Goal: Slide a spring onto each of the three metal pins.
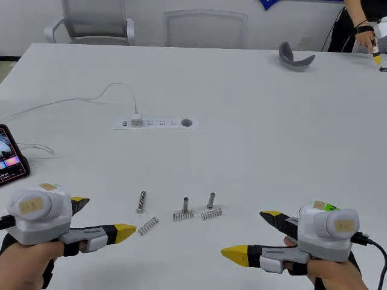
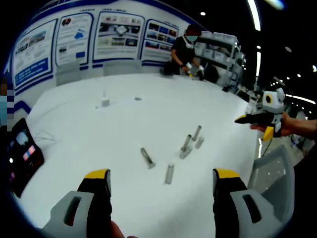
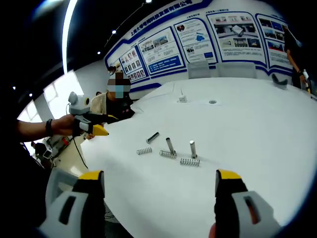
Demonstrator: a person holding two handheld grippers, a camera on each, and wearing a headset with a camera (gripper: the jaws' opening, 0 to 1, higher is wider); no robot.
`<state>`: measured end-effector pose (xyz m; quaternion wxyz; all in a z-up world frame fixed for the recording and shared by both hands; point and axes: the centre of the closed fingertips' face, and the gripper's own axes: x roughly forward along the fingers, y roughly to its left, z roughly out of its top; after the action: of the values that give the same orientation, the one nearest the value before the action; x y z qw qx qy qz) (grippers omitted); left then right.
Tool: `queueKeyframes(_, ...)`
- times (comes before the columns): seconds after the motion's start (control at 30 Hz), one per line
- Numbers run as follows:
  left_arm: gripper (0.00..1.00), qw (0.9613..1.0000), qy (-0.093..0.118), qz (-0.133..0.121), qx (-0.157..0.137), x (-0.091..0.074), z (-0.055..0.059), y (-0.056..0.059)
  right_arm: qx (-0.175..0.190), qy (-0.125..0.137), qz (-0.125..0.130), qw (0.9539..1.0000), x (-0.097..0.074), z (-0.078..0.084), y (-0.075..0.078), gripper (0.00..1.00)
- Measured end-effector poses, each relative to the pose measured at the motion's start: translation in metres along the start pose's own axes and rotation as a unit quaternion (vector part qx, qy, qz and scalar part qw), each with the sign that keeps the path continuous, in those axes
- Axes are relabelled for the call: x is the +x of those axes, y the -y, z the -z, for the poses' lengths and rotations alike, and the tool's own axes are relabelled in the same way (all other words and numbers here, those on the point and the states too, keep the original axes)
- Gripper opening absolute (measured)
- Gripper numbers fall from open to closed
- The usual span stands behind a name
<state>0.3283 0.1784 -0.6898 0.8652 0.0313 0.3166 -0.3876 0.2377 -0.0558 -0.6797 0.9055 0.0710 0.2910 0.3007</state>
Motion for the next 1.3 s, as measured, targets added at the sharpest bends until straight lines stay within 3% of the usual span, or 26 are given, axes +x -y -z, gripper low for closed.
queueKeyframes(0.63,0.81,0.9995,-0.027,0.011,0.009,0.029,-0.004,-0.004,0.0,-0.006,0.008,1.0,-0.002,0.006,0.002,0.94)
queueKeyframes(1.3,0.75,0.9974,-0.066,0.029,0.012,0.077,0.006,-0.006,0.009,-0.007,0.008,0.9999,-0.001,0.012,0.006,0.93)
